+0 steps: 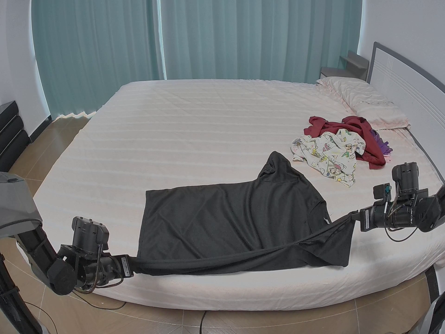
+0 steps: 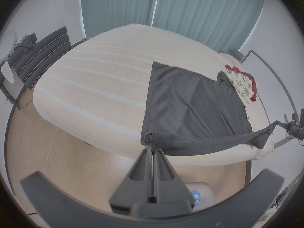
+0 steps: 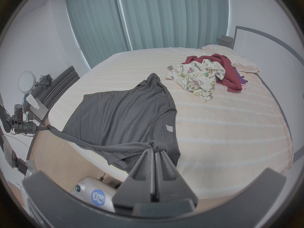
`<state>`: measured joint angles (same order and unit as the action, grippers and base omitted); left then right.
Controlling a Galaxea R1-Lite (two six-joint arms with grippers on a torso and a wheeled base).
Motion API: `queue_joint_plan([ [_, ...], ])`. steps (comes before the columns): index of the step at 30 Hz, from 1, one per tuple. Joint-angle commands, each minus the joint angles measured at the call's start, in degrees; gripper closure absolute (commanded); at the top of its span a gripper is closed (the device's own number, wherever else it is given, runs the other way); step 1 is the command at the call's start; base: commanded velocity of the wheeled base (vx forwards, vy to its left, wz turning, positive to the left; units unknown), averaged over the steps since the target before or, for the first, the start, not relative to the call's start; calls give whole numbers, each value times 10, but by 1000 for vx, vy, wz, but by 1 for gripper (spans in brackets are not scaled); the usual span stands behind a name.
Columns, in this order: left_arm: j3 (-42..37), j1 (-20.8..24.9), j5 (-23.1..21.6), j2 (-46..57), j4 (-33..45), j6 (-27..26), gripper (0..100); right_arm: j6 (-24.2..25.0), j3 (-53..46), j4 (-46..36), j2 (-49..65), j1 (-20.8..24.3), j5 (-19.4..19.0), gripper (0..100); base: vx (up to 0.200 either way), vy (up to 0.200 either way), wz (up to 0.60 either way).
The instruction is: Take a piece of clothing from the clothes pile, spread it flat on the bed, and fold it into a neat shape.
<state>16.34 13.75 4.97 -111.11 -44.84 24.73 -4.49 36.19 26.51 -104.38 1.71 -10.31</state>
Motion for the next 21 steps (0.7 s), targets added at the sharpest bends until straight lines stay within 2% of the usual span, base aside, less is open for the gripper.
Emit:
queue_joint_plan([
  [1, 43, -4, 1, -25, 10, 2, 100, 1, 32, -1, -40, 5, 13, 100, 0, 0, 0],
  [14, 150, -26, 9, -141, 7, 5, 100, 4, 85, 0, -109, 4, 44, 100, 0, 0, 0],
  [17, 187, -26, 28, -175, 8, 8, 100, 37, 108, 6, -144, 8, 44, 100, 0, 0, 0],
  [19, 187, -26, 28, -175, 8, 8, 100, 37, 108, 6, -144, 8, 44, 100, 0, 0, 0],
  [20, 215, -26, 44, -200, 8, 8, 100, 89, 133, 12, -168, 21, 48, 100, 0, 0, 0],
  [21, 222, -26, 48, -206, 8, 8, 100, 106, 137, 13, -174, 22, 49, 100, 0, 0, 0],
])
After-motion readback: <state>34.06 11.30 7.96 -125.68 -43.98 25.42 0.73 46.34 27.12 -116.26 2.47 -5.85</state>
